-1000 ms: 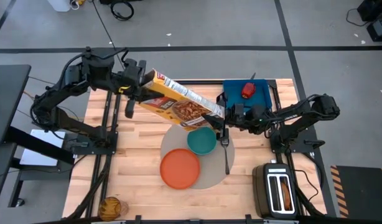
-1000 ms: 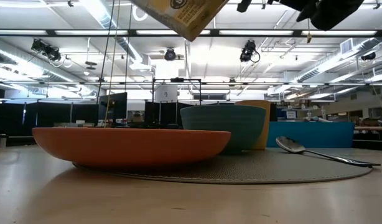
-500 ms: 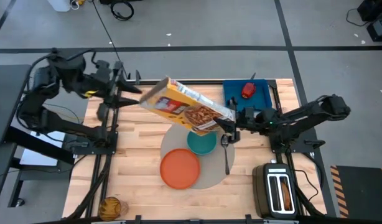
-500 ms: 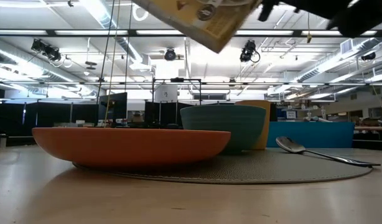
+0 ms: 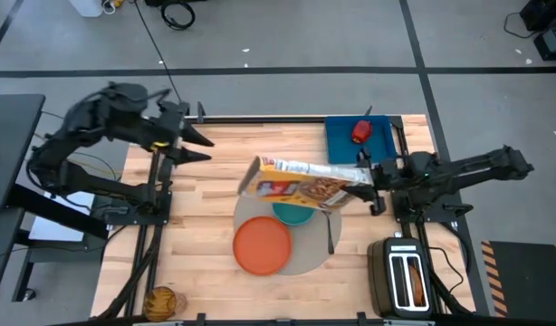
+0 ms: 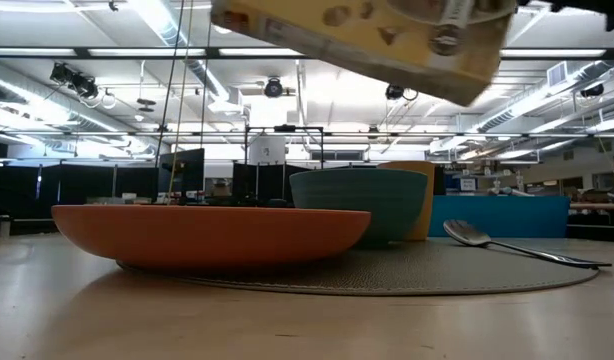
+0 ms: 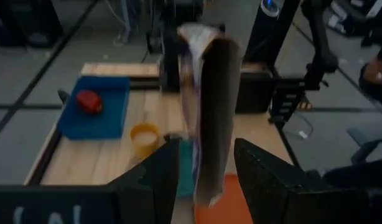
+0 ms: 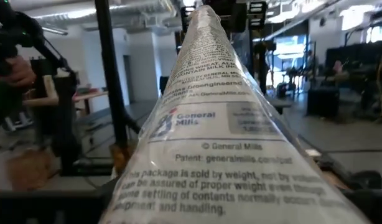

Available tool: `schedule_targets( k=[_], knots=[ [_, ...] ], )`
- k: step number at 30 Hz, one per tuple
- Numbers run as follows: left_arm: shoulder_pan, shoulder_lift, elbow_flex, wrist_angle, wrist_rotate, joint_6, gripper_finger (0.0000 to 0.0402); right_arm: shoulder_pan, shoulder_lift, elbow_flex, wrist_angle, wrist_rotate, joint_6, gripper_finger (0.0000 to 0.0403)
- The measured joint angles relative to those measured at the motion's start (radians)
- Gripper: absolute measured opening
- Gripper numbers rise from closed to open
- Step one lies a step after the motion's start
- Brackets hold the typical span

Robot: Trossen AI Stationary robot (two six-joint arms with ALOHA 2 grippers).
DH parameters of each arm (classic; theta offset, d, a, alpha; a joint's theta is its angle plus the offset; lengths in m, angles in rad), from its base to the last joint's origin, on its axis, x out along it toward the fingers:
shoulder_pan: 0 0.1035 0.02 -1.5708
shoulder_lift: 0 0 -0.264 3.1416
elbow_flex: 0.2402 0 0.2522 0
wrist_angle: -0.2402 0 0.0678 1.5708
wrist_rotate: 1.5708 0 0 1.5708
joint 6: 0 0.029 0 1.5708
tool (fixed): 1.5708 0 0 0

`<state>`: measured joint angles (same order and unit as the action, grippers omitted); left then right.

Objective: Arrange a breakfast setting
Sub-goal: Pour the cereal from the cereal box into a bowl

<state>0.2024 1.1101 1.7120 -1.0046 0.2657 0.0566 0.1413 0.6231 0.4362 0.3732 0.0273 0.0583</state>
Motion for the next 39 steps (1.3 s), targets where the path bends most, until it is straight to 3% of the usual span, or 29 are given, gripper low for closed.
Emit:
schedule_targets(
  k=[11,20,28,39],
  knots=[
    [0.002,0.001,-0.213,0.133,0.0,0.014,0.016,0.02,-0.394,0.019,-0.48,0.005,0.048,0.0182],
    [0.002,0.002,-0.3,0.252,0.0,0.002,0.016,0.02,-0.519,0.18,-0.889,0.034,0.082,0.0182],
    [-0.001,0.023,-0.3,0.308,0.0,-0.001,0.016,0.02,-0.471,0.281,-1.086,0.034,0.106,0.0182],
    [-0.003,0.083,-0.301,0.264,-0.002,-0.014,0.016,0.02,-0.141,0.445,-1.183,0.031,0.081,0.0182]
  ],
)
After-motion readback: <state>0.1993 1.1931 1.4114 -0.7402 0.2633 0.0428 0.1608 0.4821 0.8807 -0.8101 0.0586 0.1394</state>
